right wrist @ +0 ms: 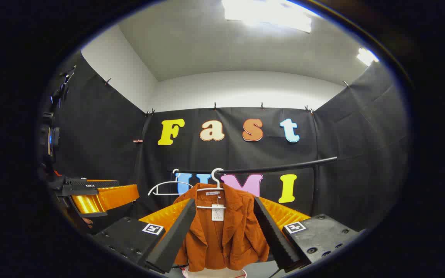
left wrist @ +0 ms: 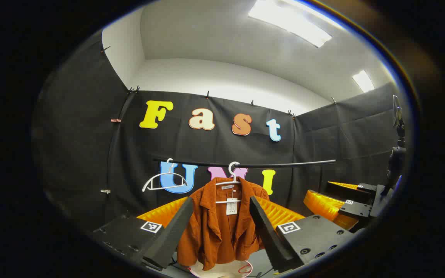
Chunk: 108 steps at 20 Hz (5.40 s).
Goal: Grasp the clothes on the hanger with both hands and then place them into the laundry hamper below.
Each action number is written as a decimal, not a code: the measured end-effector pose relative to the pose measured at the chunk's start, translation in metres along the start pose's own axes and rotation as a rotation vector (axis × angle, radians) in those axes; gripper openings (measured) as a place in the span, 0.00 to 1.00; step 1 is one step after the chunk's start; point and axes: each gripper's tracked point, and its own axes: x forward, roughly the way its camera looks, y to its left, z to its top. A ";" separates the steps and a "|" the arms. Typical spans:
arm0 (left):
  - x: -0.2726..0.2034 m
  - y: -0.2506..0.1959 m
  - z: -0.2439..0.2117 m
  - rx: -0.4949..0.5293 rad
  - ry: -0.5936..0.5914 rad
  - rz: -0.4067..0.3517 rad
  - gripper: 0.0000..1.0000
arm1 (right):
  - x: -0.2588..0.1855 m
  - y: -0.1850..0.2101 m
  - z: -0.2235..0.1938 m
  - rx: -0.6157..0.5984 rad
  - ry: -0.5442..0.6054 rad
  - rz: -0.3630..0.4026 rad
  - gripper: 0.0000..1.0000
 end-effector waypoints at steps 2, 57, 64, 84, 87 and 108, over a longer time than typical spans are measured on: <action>-0.001 -0.002 0.001 -0.006 -0.003 0.000 0.93 | -0.002 -0.001 -0.001 0.003 0.006 0.000 0.96; 0.082 0.028 -0.056 -0.049 0.061 -0.021 0.93 | 0.090 0.007 -0.059 -0.039 0.053 0.018 0.97; 0.152 0.015 -0.095 -0.082 0.073 0.039 0.93 | 0.169 -0.015 -0.128 0.006 0.142 0.102 0.98; 0.271 0.029 -0.236 -0.163 0.286 0.149 0.93 | 0.246 -0.040 -0.280 0.067 0.399 0.145 0.98; 0.279 0.027 -0.243 -0.160 0.296 0.143 0.93 | 0.252 -0.036 -0.289 0.082 0.418 0.166 0.98; 0.307 0.089 -0.235 -0.167 0.274 0.359 0.06 | 0.306 -0.103 -0.274 0.208 0.343 0.158 0.12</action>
